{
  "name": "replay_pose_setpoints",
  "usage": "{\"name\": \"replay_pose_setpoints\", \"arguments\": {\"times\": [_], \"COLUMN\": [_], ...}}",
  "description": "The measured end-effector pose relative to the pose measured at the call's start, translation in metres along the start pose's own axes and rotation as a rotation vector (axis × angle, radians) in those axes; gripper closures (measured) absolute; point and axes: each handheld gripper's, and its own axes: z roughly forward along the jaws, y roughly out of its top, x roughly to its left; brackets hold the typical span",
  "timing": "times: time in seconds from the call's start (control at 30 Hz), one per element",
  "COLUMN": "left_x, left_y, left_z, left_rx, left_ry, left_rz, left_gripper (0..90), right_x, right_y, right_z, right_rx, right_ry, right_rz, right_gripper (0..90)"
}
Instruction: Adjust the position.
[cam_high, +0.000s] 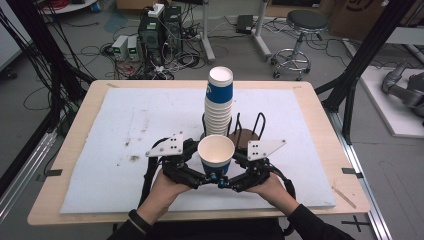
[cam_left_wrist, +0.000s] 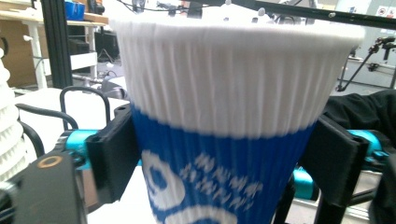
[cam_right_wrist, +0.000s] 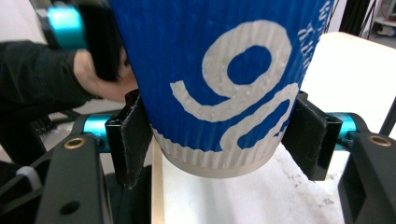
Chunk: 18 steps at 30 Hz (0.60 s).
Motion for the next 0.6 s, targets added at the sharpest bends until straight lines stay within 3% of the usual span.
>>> {"name": "replay_pose_setpoints", "arguments": {"times": [0.3,0.43,0.57,0.6], "left_x": [-0.0013,-0.0011,0.0001,0.0003], "left_y": [0.0051,0.0052,0.0049,0.0048], "left_z": [-0.0029,-0.0034,-0.0048,-0.0049], "left_rx": [-0.007,-0.007,-0.024,-0.029], "left_ry": [0.001,-0.006,-0.012,-0.013], "left_rz": [0.0,0.002,-0.008,-0.016], "left_gripper": [18.1,22.0,23.9,24.0], "right_x": [0.0009,0.0004,0.0004,0.0014], "right_y": [-0.0016,-0.002,-0.0019,-0.0015], "right_z": [0.003,0.0027,0.0022,0.0019], "right_rx": [0.02,0.023,0.012,-0.006], "right_ry": [0.02,0.017,0.02,0.023], "right_rz": [-0.004,-0.006,0.002,0.006], "right_gripper": [30.8,31.1,30.3,26.0]}}
